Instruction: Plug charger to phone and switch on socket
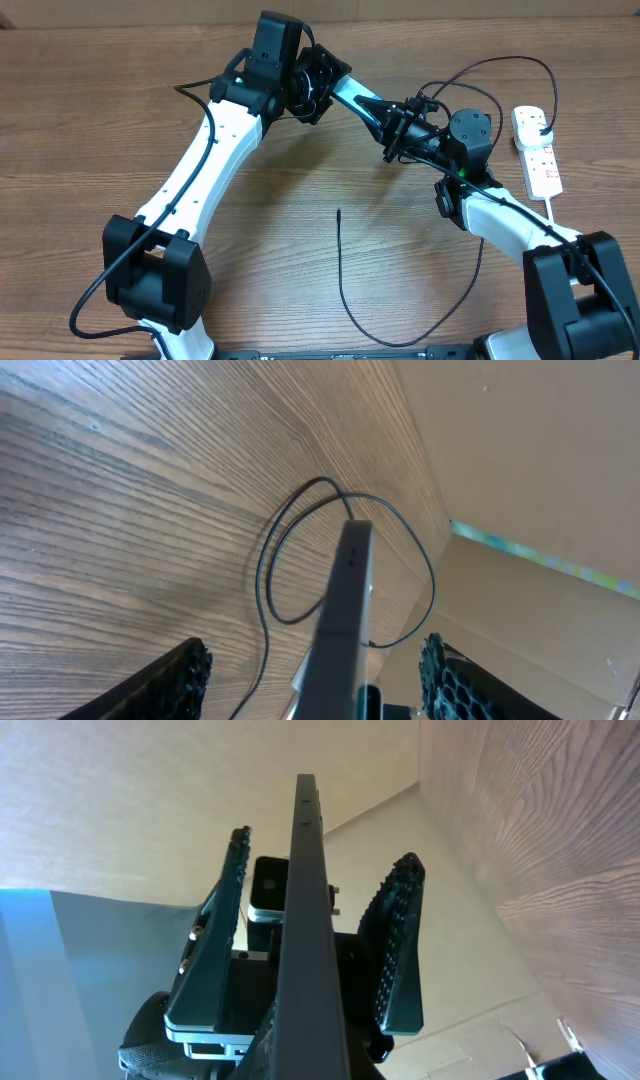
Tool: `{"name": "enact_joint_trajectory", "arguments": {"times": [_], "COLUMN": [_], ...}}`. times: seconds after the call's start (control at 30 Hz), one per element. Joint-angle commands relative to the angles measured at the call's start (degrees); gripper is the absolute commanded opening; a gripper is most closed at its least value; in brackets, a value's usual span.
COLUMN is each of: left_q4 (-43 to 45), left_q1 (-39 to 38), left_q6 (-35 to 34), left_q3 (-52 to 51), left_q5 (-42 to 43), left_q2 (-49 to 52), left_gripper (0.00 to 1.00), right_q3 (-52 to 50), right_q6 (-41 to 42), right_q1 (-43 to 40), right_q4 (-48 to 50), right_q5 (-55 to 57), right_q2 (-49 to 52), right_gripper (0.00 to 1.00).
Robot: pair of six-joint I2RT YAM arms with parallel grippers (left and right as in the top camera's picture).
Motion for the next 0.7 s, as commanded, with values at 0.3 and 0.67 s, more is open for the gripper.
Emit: {"name": "enact_joint_trajectory", "arguments": {"times": [0.3, 0.67], "left_q4": [1.8, 2.0], "left_q1": [0.2, 0.2], "left_q6": [-0.8, -1.3], "left_q3": [-1.0, -1.0], "left_q5": [0.9, 1.3], "left_q2": [0.6, 0.6], "left_gripper": [0.60, 0.46], "right_q3": [1.3, 1.3], "right_q6": [7.9, 7.9], "right_q1": [-0.2, -0.2], "right_q4": [1.4, 2.5], "right_q5": [0.5, 0.5], "right_q2": [-0.4, -0.4], "right_gripper": [0.04, 0.04]}}
